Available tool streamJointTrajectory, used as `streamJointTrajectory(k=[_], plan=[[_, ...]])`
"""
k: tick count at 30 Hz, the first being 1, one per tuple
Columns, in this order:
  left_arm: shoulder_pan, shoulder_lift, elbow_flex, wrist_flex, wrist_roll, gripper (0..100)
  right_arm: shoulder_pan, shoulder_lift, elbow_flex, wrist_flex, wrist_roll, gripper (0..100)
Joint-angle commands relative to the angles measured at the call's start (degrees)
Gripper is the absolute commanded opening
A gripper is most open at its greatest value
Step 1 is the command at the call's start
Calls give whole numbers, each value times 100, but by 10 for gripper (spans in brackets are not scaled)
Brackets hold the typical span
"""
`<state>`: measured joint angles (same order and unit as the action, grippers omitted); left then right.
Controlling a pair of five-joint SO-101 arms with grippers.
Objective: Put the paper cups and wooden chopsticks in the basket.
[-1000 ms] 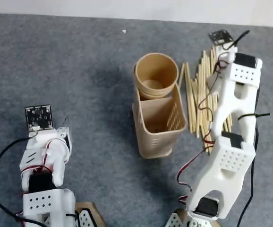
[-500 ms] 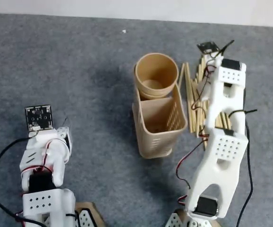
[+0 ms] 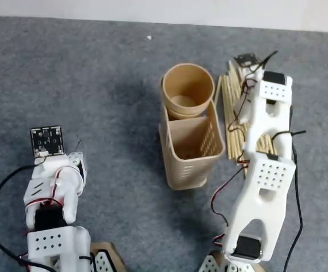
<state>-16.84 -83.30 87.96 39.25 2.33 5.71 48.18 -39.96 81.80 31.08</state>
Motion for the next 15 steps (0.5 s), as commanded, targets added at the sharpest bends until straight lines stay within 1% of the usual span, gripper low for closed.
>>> streamJointTrajectory(k=[1,8,13,15], plan=[[119,-57,-40,-97,-35,203,-48,-75,-119,136,-70,159],[110,-57,-40,-97,-35,203,-66,-13,-92,110,-79,153],[101,-57,-40,-97,-35,203,-66,-13,-75,110,-62,22],[101,-57,-40,-97,-35,203,-66,-13,-75,110,-53,6]])
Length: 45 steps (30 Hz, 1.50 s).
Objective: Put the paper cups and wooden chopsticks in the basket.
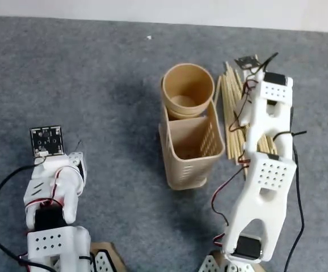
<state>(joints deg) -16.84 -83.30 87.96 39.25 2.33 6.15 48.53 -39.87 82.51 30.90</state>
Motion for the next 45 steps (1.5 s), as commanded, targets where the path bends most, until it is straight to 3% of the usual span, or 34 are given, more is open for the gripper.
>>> streamJointTrajectory(k=[1,10,24,31,35,45], plan=[[101,-57,-40,-97,-35,203,-110,-48,-84,57,-35,6],[110,-57,-40,-97,-35,203,4,-585,-796,312,-448,6],[119,-57,-40,-97,-35,203,-57,-1727,-4330,1833,-1793,6],[110,-57,-40,-97,-35,203,-514,-2123,-6000,1877,-2277,5],[119,-57,-40,-97,-35,203,-778,-2923,-5007,1886,-2286,5],[127,-57,-40,-97,-35,203,-1657,-6826,418,1534,-1960,5]])
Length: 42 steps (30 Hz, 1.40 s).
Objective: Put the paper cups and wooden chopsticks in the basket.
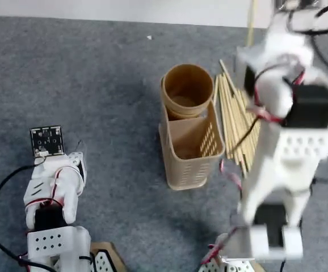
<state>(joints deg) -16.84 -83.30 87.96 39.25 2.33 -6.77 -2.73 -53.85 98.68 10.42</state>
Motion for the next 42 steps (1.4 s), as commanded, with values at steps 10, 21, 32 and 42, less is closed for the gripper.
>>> streamJointTrajectory(k=[10,21,32,42], plan=[[127,-57,-40,-97,-35,203,-954,-4760,7196,-4031,44,5],[110,-57,-40,-97,-35,203,-954,-5631,10651,-6607,-360,5],[119,-57,-40,-97,-35,203,-796,-5640,10545,-6185,-123,131],[119,-57,-40,-97,-35,203,-778,-5640,9771,-5147,-158,130]])
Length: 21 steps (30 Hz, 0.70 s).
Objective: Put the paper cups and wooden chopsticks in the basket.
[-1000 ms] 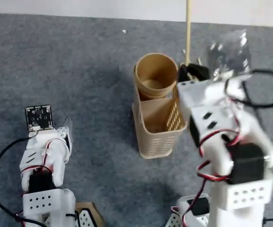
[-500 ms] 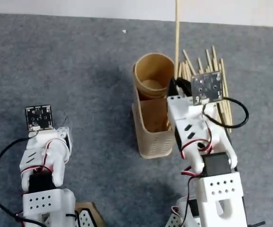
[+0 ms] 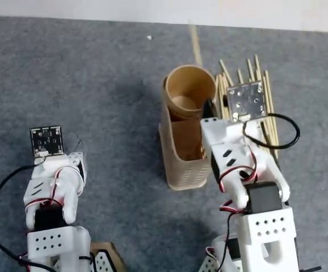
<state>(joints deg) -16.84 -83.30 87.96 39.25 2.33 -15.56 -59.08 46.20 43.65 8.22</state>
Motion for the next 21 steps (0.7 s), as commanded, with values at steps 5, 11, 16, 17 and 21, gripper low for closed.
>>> streamJointTrajectory(k=[5,11,16,17,21], plan=[[119,-57,-40,-97,-35,203,602,-4,-268,356,88,130],[119,-57,-40,-97,-35,203,1429,31,-927,400,88,130],[119,-57,-31,-97,-35,203,1446,22,-1235,409,79,130],[119,-57,-31,-97,-35,203,1446,31,-1279,418,97,130],[119,-57,-31,-97,-35,203,1587,145,-1376,549,440,130]])
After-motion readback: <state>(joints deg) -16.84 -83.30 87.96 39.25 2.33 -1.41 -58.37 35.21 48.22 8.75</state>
